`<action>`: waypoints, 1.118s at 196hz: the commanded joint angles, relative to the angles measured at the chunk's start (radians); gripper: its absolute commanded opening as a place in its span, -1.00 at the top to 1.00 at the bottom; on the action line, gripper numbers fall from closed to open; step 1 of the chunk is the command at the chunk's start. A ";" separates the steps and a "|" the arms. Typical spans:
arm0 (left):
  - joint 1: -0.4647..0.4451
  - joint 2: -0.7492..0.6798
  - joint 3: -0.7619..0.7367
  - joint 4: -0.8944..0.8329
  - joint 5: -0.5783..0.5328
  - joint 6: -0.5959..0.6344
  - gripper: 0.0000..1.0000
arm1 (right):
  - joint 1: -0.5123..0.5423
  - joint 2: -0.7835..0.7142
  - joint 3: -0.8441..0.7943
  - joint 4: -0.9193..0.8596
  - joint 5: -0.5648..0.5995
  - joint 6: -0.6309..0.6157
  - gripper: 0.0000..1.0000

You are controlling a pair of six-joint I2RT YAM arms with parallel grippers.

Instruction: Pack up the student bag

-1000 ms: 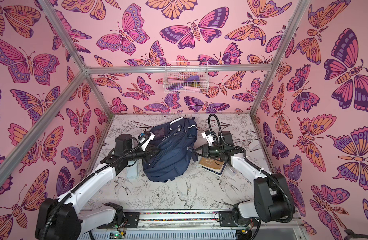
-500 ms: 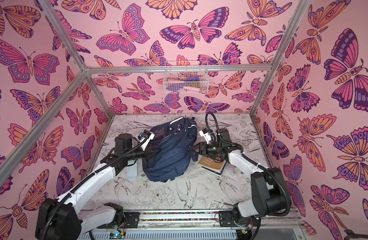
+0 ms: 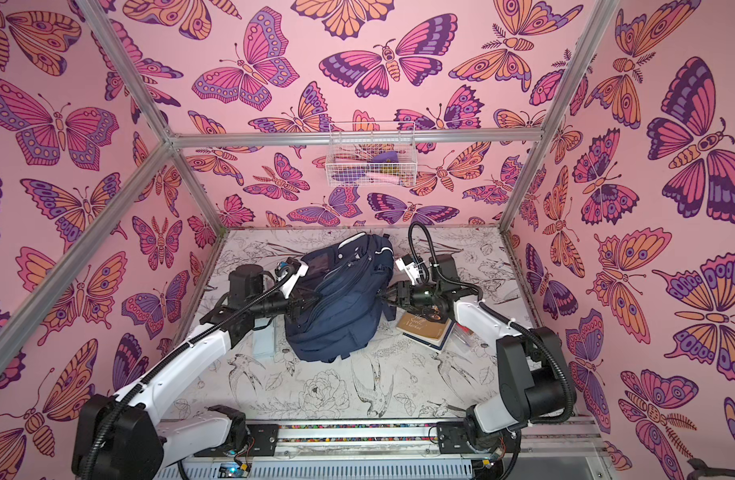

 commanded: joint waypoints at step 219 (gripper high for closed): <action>0.006 -0.019 0.042 0.152 0.075 -0.043 1.00 | 0.047 -0.014 -0.098 0.187 -0.083 0.127 0.52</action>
